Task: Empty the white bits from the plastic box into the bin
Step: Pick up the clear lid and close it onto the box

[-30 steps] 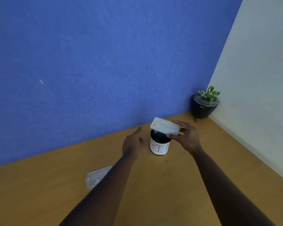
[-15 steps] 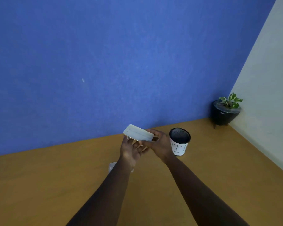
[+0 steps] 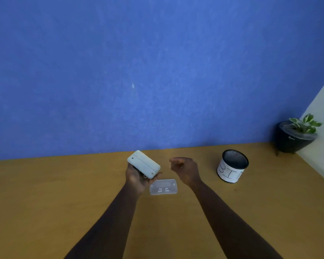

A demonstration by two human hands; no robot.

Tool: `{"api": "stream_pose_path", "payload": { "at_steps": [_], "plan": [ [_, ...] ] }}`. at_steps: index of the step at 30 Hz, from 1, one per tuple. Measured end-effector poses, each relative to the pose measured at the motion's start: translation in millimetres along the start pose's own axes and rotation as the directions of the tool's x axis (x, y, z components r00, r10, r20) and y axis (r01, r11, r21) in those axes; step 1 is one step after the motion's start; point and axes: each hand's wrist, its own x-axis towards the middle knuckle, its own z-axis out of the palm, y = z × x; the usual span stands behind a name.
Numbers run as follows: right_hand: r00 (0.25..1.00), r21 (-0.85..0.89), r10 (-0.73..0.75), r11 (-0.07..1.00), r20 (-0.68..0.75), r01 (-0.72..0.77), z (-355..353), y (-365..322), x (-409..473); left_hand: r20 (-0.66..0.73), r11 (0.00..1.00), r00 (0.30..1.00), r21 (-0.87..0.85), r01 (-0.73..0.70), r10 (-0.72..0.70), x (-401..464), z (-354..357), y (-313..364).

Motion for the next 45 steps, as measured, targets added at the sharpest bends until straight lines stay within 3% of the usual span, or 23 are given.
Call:
{"api": "stream_pose_path", "payload": {
  "at_steps": [4,6,9,15,19,22,25,27,29,35,41,45],
  "plan": [
    [0.953,-0.353,-0.13,0.908,0.273,0.225,21.0,12.6,-0.6,-0.017,0.999,1.0,-0.036,-0.023,0.022,6.3,-12.5,15.5],
    [0.916,-0.481,-0.103,0.825,0.388,0.296,32.1,22.5,-3.8,-0.022,0.998,1.0,-0.052,-0.023,0.022,9.6,-16.1,20.1],
    [0.914,-0.535,-0.022,0.805,0.405,0.256,43.6,34.9,-7.5,-0.026,0.998,1.0,-0.051,-0.02,0.018,14.0,-20.3,24.6],
    [0.853,-0.585,0.045,0.747,0.52,0.317,52.4,44.2,-0.6,-0.047,0.999,0.999,-0.046,-0.002,0.0,23.1,-25.6,25.7],
    [0.864,-0.572,0.011,0.753,0.503,0.324,56.8,46.6,3.4,-0.05,0.999,0.999,-0.039,0.006,-0.008,27.0,-27.8,23.8],
    [0.911,-0.476,-0.007,0.851,0.413,0.222,54.9,46.6,5.1,-0.049,1.0,0.999,-0.025,0.001,-0.002,28.0,-27.8,22.9],
    [0.967,-0.217,0.095,0.975,0.235,-0.043,50.5,38.8,5.5,-0.048,1.0,0.999,-0.024,0.003,-0.005,27.9,-26.2,23.2],
    [0.946,0.081,0.269,0.955,0.182,-0.287,48.8,32.3,5.4,-0.051,1.0,0.999,-0.019,0.002,-0.003,27.6,-25.0,23.0],
    [0.914,0.229,0.371,0.887,0.165,-0.402,47.1,30.4,6.8,-0.048,1.0,0.999,-0.015,-0.002,0.001,26.5,-23.8,22.5],
    [0.888,0.297,0.432,0.837,0.157,-0.459,38.1,18.2,8.7,-0.029,1.0,1.0,-0.011,-0.001,0.0,22.6,-19.4,22.5],
    [0.875,0.514,0.428,0.71,0.227,-0.481,25.1,-9.9,8.7,-0.013,1.0,1.0,0.006,0.004,-0.004,13.7,-10.7,21.2],
    [0.893,0.555,0.402,0.705,0.201,-0.442,16.6,-27.4,8.7,0.013,1.0,1.0,0.022,0.01,-0.01,7.0,-4.9,21.5]
  ]
}}
